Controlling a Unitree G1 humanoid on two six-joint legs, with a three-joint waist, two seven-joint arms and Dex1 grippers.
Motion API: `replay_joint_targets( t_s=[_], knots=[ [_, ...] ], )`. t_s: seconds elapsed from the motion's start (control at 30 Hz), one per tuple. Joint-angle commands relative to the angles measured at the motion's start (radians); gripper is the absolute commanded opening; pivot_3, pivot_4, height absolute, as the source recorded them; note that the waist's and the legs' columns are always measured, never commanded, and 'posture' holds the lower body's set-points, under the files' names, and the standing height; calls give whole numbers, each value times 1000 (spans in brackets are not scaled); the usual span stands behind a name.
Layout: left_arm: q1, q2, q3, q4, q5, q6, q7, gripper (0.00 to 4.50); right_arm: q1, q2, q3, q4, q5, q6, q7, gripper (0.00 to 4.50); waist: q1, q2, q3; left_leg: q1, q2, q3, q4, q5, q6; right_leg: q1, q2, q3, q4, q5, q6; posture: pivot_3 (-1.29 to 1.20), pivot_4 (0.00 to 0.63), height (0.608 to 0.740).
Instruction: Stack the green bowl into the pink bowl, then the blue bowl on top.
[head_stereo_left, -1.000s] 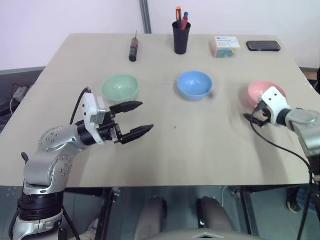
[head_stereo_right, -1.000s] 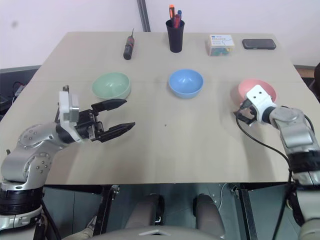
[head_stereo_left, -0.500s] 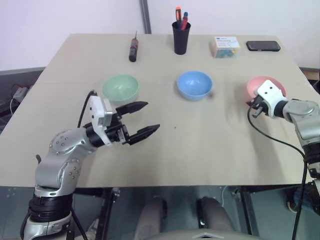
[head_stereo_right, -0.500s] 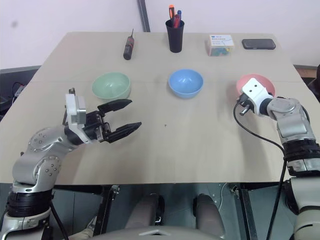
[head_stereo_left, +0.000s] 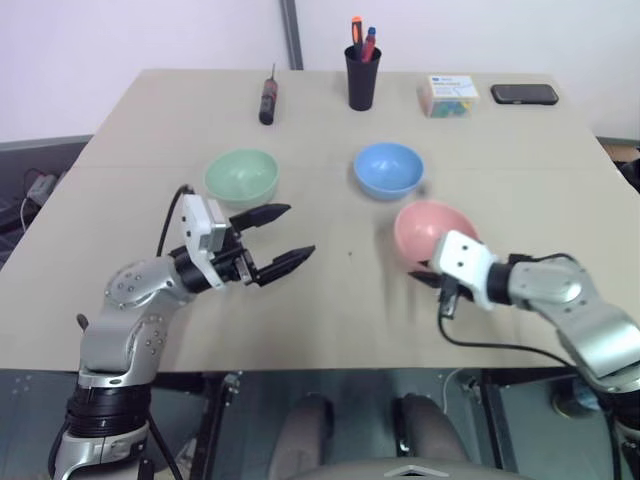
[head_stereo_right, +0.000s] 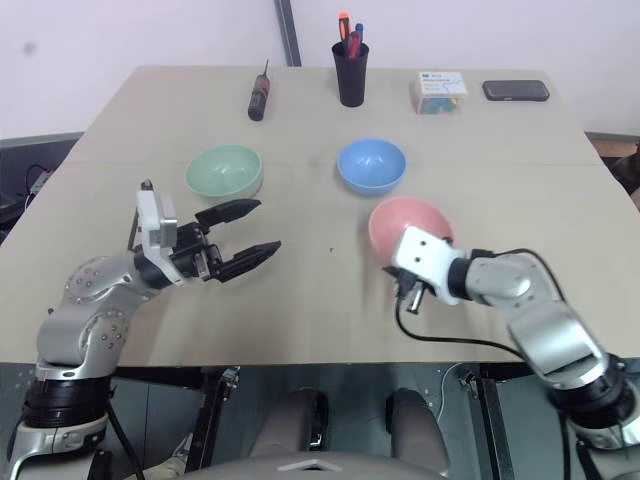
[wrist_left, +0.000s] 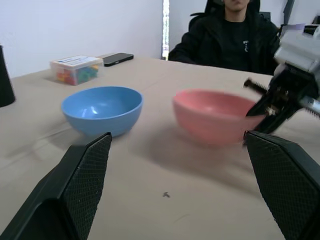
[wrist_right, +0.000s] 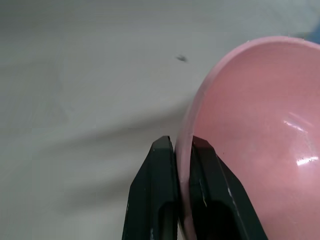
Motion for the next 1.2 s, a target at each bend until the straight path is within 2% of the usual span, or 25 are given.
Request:
replay_joint_targets(
  t_s=[0.03,0.1,0.2,0.23,0.3,0.33,0.4,0.47,0.53,0.63,0.7,0.73,0.9,1.07,1.1,1.2],
  knots=[
    [-13,1,-3,-7,6,-19,-3,4500,-34,12,-11,38,-30,-7,-30,1062,1,0,0,0,0,0,0,0,0,0,0,0,0,0,0,0,150,740],
    [-15,4,-4,-5,7,-19,-5,4500,-27,9,-22,33,-18,-3,-20,1719,2,0,0,0,0,0,0,0,0,0,0,0,0,0,0,0,150,740],
    [-17,6,-1,-3,7,-17,-6,4500,-21,4,-34,18,-4,6,-16,3092,1,0,0,-1,0,-1,-1,0,0,-1,0,0,0,0,0,0,150,740],
    [-16,7,1,-4,7,-16,-6,4500,-20,6,-41,13,-4,8,-23,3371,1,0,0,-1,0,-1,-1,0,0,-1,0,-1,-1,0,0,0,150,740],
    [-14,9,5,-7,10,-12,3,4500,-13,10,-72,-9,11,19,-33,4233,0,0,0,-1,0,0,-1,0,0,-1,0,0,-1,0,0,0,150,740],
    [-14,10,8,-7,12,-9,11,4500,-8,18,-97,-23,21,22,-44,4457,0,0,0,-1,0,0,-1,0,0,-1,0,0,-1,0,0,0,150,740],
    [-20,13,17,-4,27,20,60,4500,4,45,-178,-73,85,55,-51,4457,1,0,0,-1,0,0,-1,0,0,-1,0,0,-1,0,0,0,150,740],
    [-28,25,14,-11,102,35,147,4500,21,72,-266,-132,157,65,-47,4457,1,0,0,-1,0,-1,-1,0,0,-1,0,-1,-1,0,0,0,150,740],
    [-41,50,7,-27,248,71,303,4500,40,148,-374,-167,275,28,-47,4457,1,-1,0,-1,0,-1,-1,0,0,0,0,-1,-1,0,0,0,150,740],
    [-90,114,-20,-32,428,193,468,4500,46,162,-459,-182,358,0,-27,4457,1,-1,0,-1,0,-2,-1,0,0,0,0,-1,-1,0,0,0,150,740],
    [-208,220,-143,24,549,251,420,4500,38,165,-482,-160,386,-11,-32,4457,2,-2,0,-1,0,-2,-1,0,0,0,0,-1,-1,0,0,0,150,740],
    [-262,239,-190,60,587,248,397,4500,33,167,-482,-151,395,-17,-35,4457,5,-3,1,-1,-1,-1,-1,0,0,0,0,-1,0,0,0,0,150,740],
    [-430,271,-407,184,762,252,313,4500,15,160,-442,-107,387,-68,-41,4457,3,-3,1,-1,-2,1,-1,0,0,-1,0,-1,1,0,0,0,150,740],
    [-506,265,-505,278,873,267,273,4500,29,152,-420,-78,388,-115,-32,4457,-5,-3,2,-2,-1,2,-2,0,0,-3,1,0,0,0,0,0,150,740],
    [-519,265,-522,299,899,263,271,3948,35,148,-422,-71,388,-130,-25,4500,-3,-3,2,-3,-1,2,-2,0,0,-4,1,0,0,0,0,0,150,740],
    [-543,252,-539,345,937,270,265,2818,45,137,-430,-55,393,-163,-9,4500,1,-3,2,-4,-1,2,-2,0,0,-4,1,-1,0,0,0,0,150,740]
  ],
)
